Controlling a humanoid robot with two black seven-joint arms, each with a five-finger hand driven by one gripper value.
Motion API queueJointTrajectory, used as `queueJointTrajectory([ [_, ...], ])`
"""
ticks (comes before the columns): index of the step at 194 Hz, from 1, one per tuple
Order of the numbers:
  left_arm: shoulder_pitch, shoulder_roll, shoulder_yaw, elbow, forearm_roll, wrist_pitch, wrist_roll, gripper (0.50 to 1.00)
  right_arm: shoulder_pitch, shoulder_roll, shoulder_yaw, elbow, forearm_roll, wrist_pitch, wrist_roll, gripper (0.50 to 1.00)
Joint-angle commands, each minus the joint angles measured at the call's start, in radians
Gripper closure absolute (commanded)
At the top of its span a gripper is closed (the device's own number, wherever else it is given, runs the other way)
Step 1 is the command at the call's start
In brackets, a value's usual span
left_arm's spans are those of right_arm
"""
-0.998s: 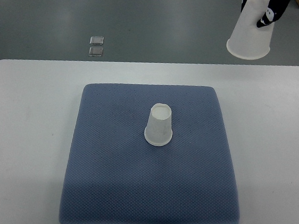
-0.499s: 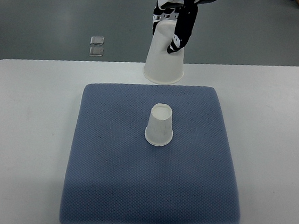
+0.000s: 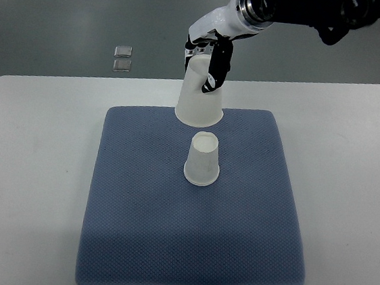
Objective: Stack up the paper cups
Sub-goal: 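Lower the held cup down onto the cup on the mat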
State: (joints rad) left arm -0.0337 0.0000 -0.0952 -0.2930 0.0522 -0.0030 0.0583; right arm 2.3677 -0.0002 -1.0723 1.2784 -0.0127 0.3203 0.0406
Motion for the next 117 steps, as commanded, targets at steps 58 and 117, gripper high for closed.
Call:
queueJointTrajectory([
  [58, 0.002, 0.0, -0.001, 0.003, 0.0, 0.002, 0.0, 0.5, -0.048, 0.0, -0.001, 0.07, 0.0, -0.083, -0.002, 0.94],
  [117, 0.002, 0.0, -0.001, 0.003, 0.0, 0.002, 0.0, 0.5, -0.067, 0.0, -0.005, 0.09, 0.0, -0.13, -0.002, 0.94],
])
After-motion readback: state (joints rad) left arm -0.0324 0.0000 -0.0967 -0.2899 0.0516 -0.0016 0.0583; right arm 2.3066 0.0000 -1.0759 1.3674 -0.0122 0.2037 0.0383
